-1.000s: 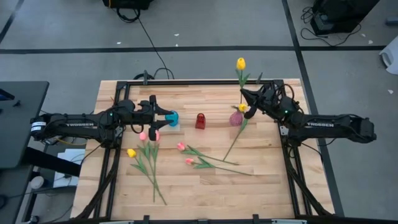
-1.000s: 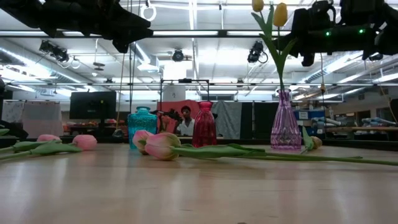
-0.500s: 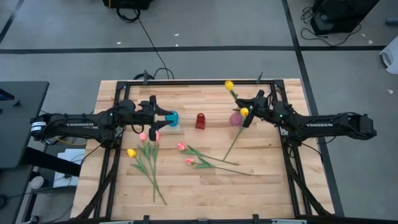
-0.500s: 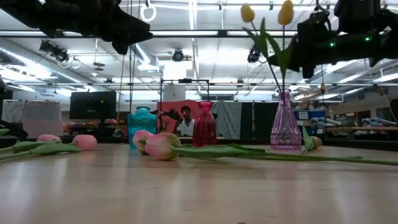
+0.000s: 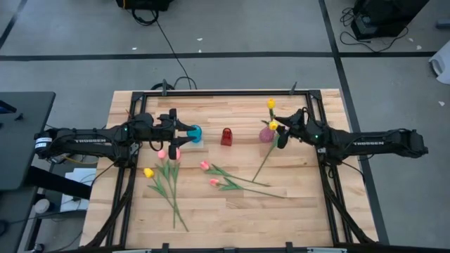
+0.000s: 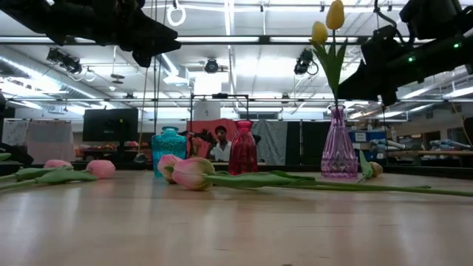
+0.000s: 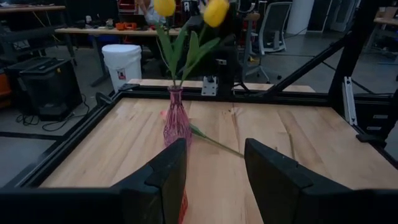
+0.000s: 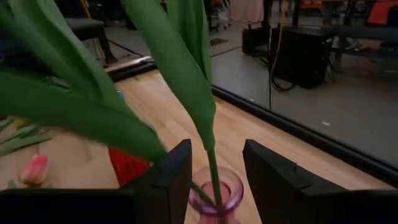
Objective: Sort flowers into vase by color
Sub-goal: Put the middle pink flower into the red vase
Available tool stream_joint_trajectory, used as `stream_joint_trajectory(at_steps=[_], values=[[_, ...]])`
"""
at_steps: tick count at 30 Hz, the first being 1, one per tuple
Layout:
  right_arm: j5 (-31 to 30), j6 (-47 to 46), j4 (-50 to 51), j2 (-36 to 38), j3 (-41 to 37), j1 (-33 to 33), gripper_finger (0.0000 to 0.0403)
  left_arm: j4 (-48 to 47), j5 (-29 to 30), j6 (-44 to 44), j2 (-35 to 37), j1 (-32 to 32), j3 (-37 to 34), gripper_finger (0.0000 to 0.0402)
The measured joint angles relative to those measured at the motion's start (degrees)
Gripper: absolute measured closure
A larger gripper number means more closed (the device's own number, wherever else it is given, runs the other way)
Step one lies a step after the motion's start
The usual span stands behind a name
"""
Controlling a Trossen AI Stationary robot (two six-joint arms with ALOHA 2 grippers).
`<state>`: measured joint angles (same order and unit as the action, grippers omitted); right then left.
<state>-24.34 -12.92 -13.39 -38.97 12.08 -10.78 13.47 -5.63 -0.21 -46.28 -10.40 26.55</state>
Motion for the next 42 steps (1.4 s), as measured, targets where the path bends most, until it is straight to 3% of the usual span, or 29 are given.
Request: stream_joint_trajectory(at_steps=[6, 13, 23, 28, 35, 42], values=[[-9.0, -4.0, 13.2, 2.4, 4.5, 5.1, 0.0245, -2.1, 0.0, 0.9, 0.0, 0.0, 0.0, 0.0234], [-13.6, -16.0, 34.5, 0.7, 14.9, 10.6, 0.0245, -2.7, -0.6, -0.7, 0.0, 0.0, 0.0, 0.0234], [-10.4, -40.5, 57.7, -6.9, 22.1, 16.3, 0.0245, -2.3, -3.1, -4.5, -3.2, 0.0, -0.2, 0.0234], [-3.5, -45.1, 57.9, -12.4, 22.1, 17.8, 0.0245, -0.7, -4.1, -4.6, -9.3, 0.4, -0.2, 0.0234], [-0.6, -46.5, 50.2, -21.9, 22.1, 23.6, 0.0245, 3.9, -6.4, -4.7, -17.0, 3.0, 0.7, 0.0234], [2.7, -46.5, 38.6, -30.1, 22.1, 31.1, 0.0251, -2.1, -5.6, -2.2, -17.6, 4.8, 6.2, 0.0234]])
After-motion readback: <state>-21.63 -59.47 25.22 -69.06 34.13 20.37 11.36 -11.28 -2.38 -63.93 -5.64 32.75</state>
